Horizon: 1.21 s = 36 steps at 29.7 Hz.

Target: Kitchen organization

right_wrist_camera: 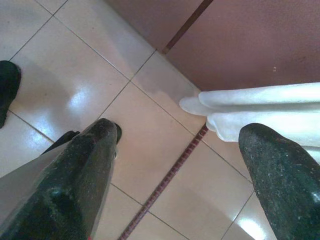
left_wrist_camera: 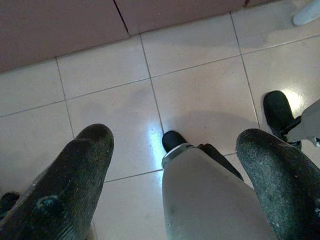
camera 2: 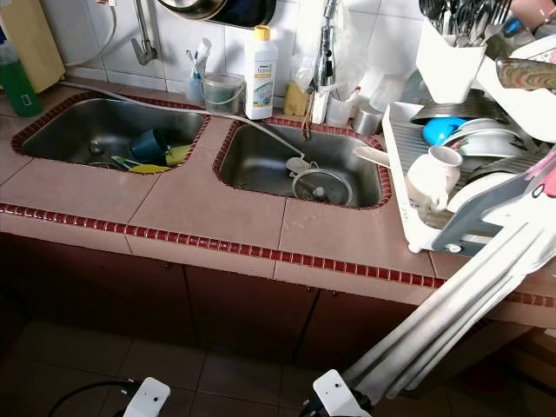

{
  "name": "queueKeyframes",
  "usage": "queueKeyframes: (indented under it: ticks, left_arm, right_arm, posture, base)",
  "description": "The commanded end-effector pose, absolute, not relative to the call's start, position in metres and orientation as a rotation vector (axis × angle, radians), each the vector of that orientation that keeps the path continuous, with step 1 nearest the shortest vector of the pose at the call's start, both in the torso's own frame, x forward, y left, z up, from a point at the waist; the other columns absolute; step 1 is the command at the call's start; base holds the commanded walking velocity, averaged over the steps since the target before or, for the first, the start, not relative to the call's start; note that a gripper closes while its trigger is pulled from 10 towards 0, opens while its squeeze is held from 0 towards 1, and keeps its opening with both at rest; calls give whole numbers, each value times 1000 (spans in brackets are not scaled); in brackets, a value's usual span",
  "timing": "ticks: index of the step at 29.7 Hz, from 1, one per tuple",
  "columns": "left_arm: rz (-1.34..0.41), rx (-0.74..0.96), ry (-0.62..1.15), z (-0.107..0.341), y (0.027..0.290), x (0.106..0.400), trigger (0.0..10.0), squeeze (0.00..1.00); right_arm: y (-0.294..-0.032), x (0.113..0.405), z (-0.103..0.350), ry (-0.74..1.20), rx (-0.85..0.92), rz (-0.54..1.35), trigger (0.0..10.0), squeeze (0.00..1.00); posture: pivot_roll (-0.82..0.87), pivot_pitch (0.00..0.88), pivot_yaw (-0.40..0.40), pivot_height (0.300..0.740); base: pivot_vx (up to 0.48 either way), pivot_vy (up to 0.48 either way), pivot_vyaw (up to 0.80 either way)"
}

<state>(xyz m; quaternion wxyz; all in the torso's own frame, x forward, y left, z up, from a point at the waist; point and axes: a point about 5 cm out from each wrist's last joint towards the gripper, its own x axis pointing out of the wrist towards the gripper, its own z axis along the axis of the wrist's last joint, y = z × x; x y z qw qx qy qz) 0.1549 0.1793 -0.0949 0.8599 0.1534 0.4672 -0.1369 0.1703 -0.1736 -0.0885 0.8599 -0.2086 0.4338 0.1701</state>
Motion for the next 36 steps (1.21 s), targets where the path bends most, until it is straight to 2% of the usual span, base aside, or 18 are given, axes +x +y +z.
queueKeyframes:
  ticks: [1,12,36]
  left_arm:
    - [-317,334,982,-95,176,156,10000,0]
    - [-374,360,964,-91,168,168,10000,0]
    - [-343,340,981,-94,174,160,10000,0]
  right_arm:
    - [-177,171,-88,915,-431,328,10000,0]
    - [-178,168,-89,912,-391,279,10000,0]
    - [-177,170,-88,907,-436,328,10000,0]
  posture:
    - [-132,0,-48,732]
    - [-191,0,-8,732]
    - [-149,0,-43,732]
  base:
    - [0,0,0]
    - [0,0,0]
    - [0,0,0]
